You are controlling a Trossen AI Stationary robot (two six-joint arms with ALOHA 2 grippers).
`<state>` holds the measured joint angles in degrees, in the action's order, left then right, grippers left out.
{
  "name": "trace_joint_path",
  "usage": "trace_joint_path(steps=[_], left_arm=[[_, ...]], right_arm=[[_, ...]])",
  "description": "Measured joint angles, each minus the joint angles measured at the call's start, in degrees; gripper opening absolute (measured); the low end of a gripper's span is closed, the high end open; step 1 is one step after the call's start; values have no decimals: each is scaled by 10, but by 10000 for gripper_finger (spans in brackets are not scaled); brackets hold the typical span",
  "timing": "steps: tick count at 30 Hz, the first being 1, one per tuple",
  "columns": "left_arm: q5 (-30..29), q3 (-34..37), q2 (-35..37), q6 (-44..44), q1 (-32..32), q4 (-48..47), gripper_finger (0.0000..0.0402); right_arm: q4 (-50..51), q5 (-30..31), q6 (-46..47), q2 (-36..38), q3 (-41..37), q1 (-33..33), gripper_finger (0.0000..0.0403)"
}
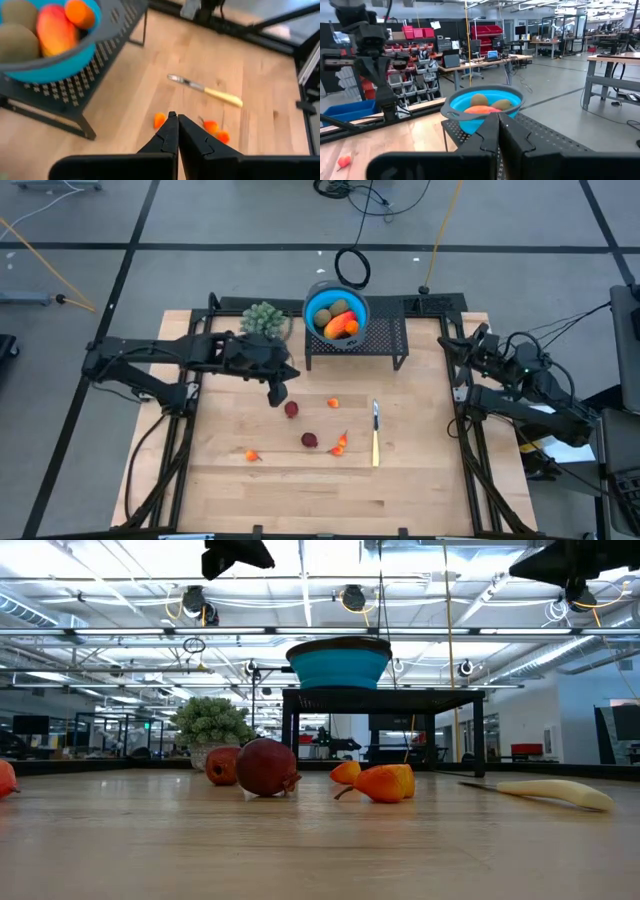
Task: Pick & Place Fruit
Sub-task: Put the orange peach into the blue strainer bowl on the shelf
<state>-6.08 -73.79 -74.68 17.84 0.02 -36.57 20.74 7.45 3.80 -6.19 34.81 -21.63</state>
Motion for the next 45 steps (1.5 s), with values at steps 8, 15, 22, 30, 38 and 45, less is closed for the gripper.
trace_joint_path(steps=[8,15,22,30,38,45], left_arm=[[2,-96,-87,79,29,-128,5],[79,-102,-128,226,51,-197,5],[126,-102,-170,307,97,-253,6],[116,-102,-220,259,156,-303,6],[105,-102,-267,164,212,-331,20],[101,-102,-310,126,251,-419,21]], right_arm=[[-12,0,1,31,-48,0,0],[-25,0,1,42,-78,0,0],[-27,0,-4,42,-87,0,0],[-28,-2,-27,42,-87,0,0],[-27,-2,-30,42,-87,0,0],[-25,-2,-30,42,-87,0,0]])
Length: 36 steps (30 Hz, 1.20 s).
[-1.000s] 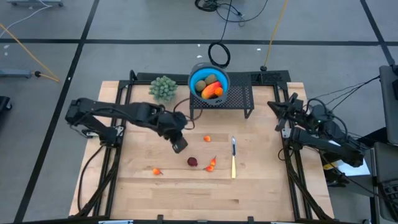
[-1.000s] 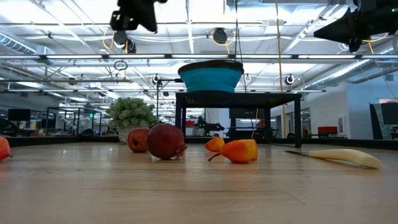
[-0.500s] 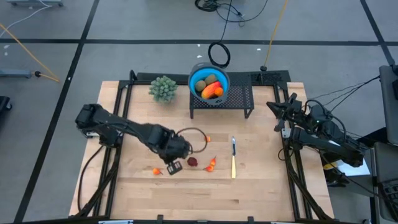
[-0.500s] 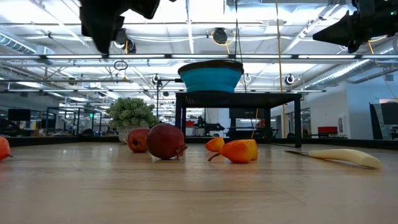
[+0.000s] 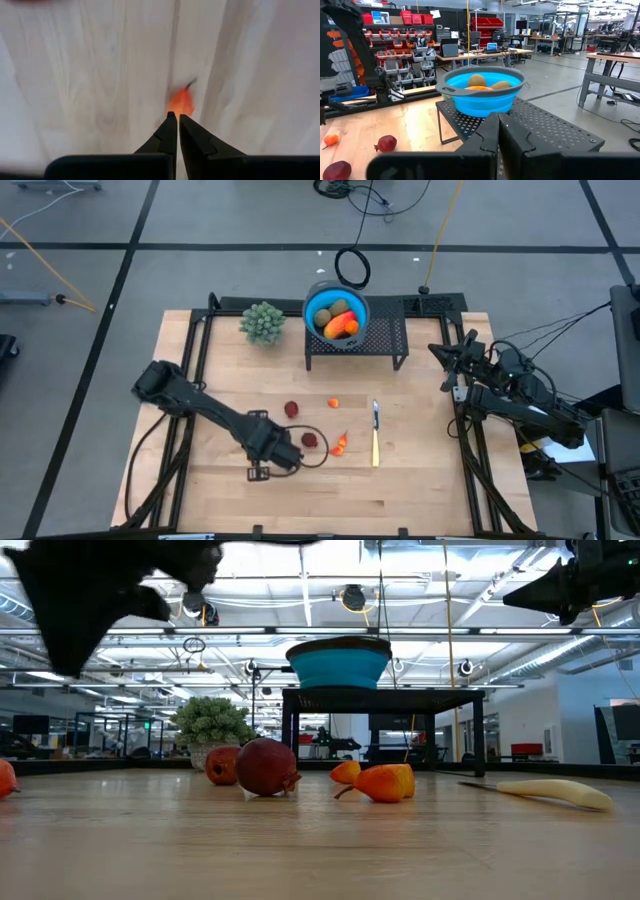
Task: Pick & Place Fruit
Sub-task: Put the orange peach into the blue strainer bowl on the shelf
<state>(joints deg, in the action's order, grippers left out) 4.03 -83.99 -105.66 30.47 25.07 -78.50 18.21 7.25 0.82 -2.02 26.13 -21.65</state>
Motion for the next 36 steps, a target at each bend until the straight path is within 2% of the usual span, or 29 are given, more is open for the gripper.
trace_joint_path(steps=[12,23,27,36], left_arm=[[8,54,-6,0,35,-7,22],[15,57,-6,-15,36,17,27],[5,57,-6,-7,36,36,56],[4,57,-5,-2,36,39,162]], right_arm=[[0,0,0,0,0,0,0],[0,0,0,0,0,0,0],[0,0,0,0,0,0,0],[0,0,0,0,0,0,0]])
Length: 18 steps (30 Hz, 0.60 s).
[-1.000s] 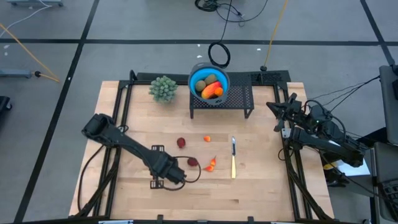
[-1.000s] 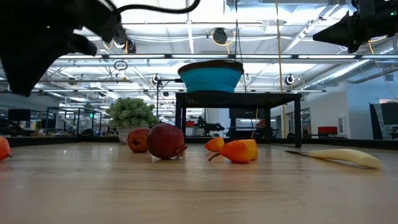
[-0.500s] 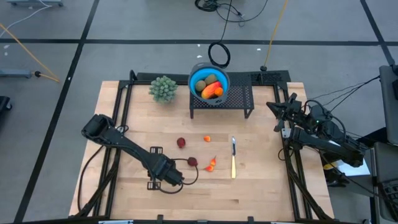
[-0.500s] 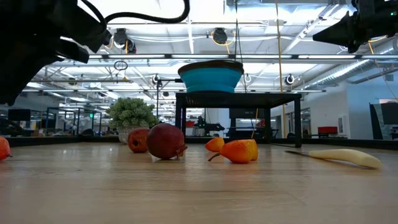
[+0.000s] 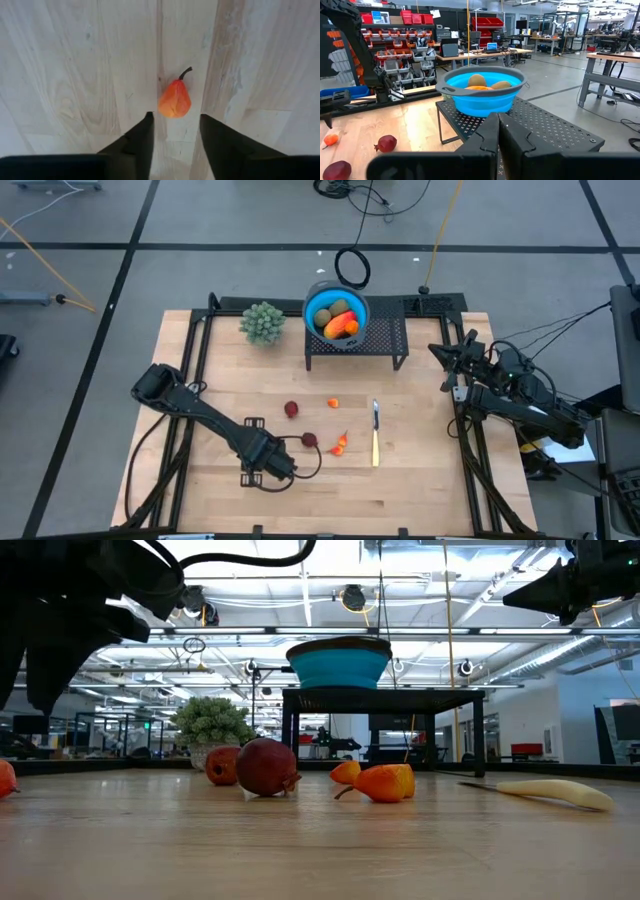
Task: Pick & Place Fruit
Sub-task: Put the orange peach into the blue strainer bowl on the shelf
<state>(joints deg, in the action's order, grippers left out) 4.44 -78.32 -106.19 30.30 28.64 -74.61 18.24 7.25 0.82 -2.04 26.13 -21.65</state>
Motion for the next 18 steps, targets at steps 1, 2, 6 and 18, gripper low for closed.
trace_joint_path(steps=[1,2,6,18], left_arm=[[0,0,0,0,0,1,173],[0,0,0,-1,0,4,183],[-13,0,0,-7,4,31,212],[-30,55,1,44,33,87,200]], right_arm=[[0,0,0,0,0,0,0],[0,1,-1,0,0,0,0],[0,1,-16,0,0,0,0],[0,2,-20,0,0,0,0]])
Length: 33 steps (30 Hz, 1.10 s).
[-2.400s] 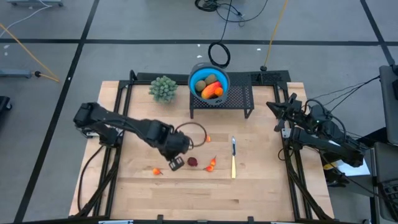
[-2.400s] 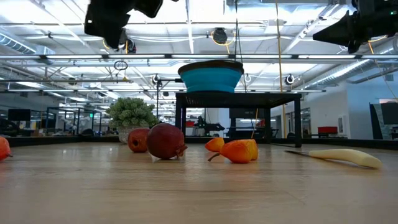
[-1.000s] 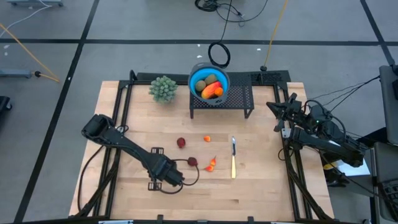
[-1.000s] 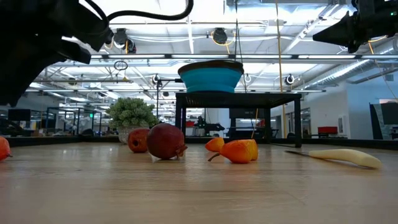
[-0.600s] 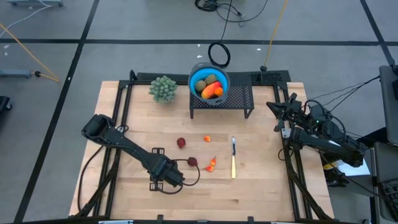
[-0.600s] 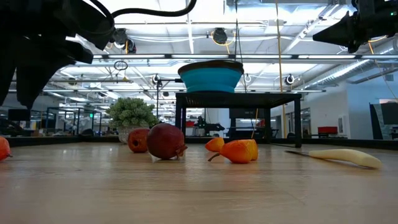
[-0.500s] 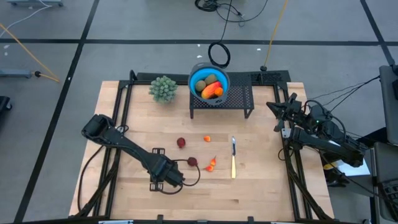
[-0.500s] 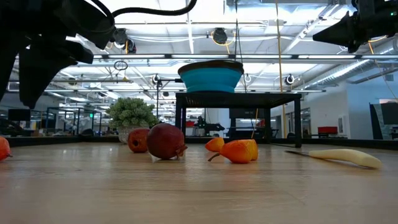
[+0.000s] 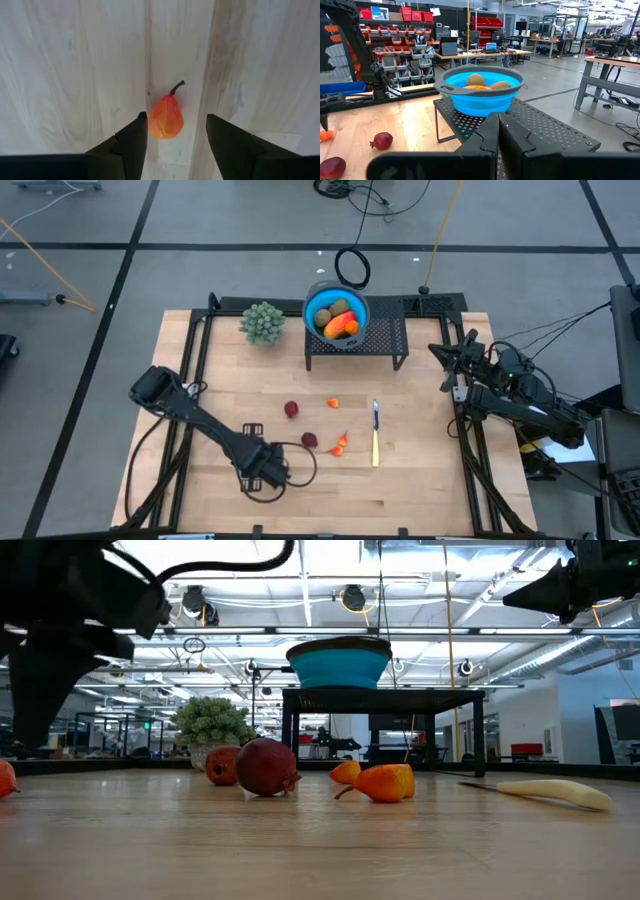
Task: Pick & Place Fruit
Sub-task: Put the orange peach into the blue strainer bowl on the shelf
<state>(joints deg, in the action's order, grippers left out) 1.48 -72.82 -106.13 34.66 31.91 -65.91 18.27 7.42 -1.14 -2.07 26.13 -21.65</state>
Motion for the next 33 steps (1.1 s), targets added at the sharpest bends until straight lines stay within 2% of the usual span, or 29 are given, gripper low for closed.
trace_joint_path(steps=[9,18,33], left_arm=[[15,34,0,-11,3,53,197],[40,69,0,-15,3,60,193],[45,69,0,-44,3,62,128]], right_arm=[[0,0,0,0,0,0,0],[0,0,0,0,0,0,0],[0,0,0,0,0,0,0]])
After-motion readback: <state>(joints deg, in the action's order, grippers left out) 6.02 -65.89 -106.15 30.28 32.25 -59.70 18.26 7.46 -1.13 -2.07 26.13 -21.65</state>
